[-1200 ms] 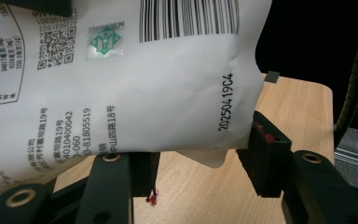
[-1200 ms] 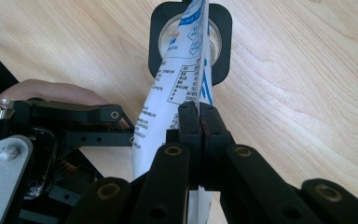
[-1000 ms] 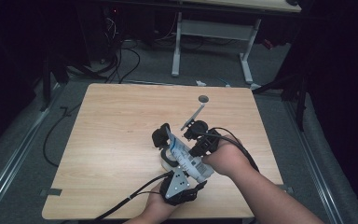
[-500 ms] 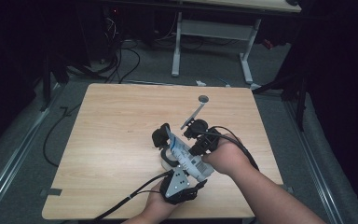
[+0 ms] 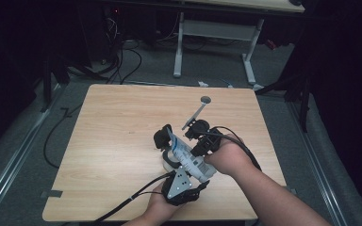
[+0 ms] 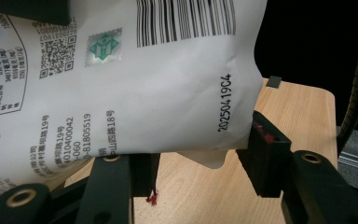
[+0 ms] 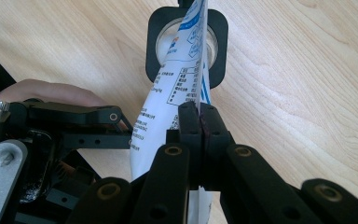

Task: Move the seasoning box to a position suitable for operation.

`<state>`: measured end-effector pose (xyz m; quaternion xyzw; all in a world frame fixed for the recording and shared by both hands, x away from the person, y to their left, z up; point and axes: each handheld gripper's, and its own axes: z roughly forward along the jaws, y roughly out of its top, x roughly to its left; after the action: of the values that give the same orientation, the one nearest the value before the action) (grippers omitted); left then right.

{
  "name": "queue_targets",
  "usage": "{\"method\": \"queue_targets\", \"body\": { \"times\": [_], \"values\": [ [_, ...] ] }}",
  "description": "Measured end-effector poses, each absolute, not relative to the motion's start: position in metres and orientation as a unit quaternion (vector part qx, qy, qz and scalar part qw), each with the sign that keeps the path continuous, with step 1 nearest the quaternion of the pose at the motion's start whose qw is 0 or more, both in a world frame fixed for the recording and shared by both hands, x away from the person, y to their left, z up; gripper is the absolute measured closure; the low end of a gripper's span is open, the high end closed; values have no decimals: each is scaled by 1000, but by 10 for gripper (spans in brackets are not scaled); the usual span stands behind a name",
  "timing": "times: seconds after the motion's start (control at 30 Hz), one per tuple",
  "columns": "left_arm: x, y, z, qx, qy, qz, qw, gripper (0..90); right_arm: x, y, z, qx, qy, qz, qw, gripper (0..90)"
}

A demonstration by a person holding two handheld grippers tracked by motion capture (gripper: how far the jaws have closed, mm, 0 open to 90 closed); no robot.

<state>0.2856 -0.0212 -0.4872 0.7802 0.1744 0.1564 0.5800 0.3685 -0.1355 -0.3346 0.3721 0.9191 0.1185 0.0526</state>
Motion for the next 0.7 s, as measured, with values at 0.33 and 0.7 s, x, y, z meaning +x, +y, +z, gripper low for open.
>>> {"method": "queue_targets", "body": {
  "times": [0.33,0.7],
  "values": [
    [286,-21,-487,780,175,157,580,523,370,-135,-335,369,920,120,52,899],
    [287,-22,-485,778,176,156,583,523,370,-136,-334,372,919,121,53,899]
  ]
}}
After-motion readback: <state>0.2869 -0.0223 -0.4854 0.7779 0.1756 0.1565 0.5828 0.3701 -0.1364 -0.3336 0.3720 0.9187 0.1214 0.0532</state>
